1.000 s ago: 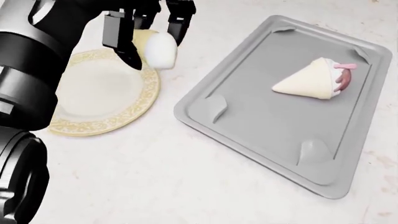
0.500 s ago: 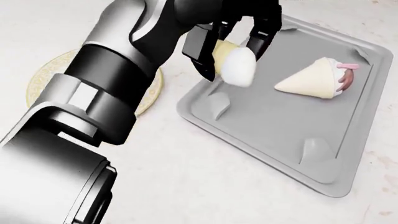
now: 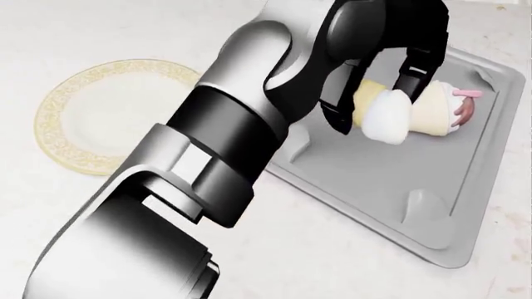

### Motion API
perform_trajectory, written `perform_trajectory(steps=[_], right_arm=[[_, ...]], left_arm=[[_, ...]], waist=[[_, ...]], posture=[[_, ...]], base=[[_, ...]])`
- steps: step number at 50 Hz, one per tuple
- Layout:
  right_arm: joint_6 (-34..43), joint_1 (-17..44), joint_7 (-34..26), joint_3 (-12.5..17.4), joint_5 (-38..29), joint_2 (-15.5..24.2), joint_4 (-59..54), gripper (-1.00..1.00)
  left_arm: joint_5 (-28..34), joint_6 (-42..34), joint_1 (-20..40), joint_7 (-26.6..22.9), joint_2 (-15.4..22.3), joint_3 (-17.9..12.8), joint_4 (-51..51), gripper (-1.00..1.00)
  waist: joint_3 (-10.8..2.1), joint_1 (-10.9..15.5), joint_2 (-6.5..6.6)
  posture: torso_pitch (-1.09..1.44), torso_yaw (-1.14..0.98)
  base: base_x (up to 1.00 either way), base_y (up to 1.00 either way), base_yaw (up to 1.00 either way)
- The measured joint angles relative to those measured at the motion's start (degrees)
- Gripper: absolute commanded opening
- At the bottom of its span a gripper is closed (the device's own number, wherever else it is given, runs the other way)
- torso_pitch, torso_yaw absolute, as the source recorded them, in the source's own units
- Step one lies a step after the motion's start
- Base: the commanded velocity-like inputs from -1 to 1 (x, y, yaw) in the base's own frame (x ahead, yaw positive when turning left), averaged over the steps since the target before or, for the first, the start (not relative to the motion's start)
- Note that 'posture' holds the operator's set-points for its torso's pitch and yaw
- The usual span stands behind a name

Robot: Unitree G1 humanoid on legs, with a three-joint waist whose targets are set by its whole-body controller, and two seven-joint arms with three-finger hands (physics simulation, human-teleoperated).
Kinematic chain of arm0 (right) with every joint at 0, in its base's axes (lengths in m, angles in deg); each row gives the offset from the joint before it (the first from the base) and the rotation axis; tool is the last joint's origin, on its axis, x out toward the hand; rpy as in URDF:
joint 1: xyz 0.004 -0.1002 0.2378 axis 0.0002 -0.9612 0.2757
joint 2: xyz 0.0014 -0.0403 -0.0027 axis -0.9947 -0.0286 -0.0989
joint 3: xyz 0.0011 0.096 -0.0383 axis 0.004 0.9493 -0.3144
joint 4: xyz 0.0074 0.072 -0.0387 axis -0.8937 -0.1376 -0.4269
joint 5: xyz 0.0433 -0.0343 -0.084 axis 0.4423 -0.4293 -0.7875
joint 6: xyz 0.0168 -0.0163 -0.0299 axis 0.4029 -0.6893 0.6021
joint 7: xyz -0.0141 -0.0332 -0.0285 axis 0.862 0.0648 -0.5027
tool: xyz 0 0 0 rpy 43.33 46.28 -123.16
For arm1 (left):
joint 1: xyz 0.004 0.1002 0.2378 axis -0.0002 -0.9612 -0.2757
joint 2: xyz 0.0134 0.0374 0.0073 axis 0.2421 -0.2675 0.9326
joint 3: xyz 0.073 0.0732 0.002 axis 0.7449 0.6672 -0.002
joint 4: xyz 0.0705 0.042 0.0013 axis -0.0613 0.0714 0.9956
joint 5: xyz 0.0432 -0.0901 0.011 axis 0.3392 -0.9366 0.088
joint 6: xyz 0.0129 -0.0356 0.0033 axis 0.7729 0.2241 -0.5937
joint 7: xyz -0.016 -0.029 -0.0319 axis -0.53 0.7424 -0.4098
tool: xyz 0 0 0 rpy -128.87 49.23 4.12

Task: Move the dessert items from the plate to the tray.

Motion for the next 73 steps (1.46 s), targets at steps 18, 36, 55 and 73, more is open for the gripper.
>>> perform_trajectory(steps=[18,36,55,73], right_arm=[[0.7,0.13,0.76,-0.37,1.22,1.0,-0.75,1.0],[0.85,-0.59,1.47,-0.02,1.98,1.44,-0.78,1.0],[0.34,1.71,0.05,0.97,3.6,6.01,-2.81,1.0],[-0.28,-4.43,2.54,12.33,18.34,25.14,-5.5,1.0]], left_arm=[[0.21,2.01,-0.24,-1.97,-0.05,0.41,-1.55,-0.25],[0.15,2.19,0.1,-3.38,-0.06,0.17,-3.68,0.37],[-5.25,3.74,0.72,-7.55,8.85,-3.22,-6.52,0.95],[-12.97,3.59,-5.75,-16.66,32.42,-9.78,-12.24,1.0]], waist=[[0.06,0.2,-0.41],[-0.06,0.32,-0.51],[0.21,0.14,0.06],[0.21,0.44,0.47]], posture=[[0.0,0.0],[0.0,0.0],[0.0,0.0],[0.0,0.0]], base=[[0.0,0.0,0.0],[0.0,0.0,0.0],[0.0,0.0,0.0],[0.0,0.0,0.0]])
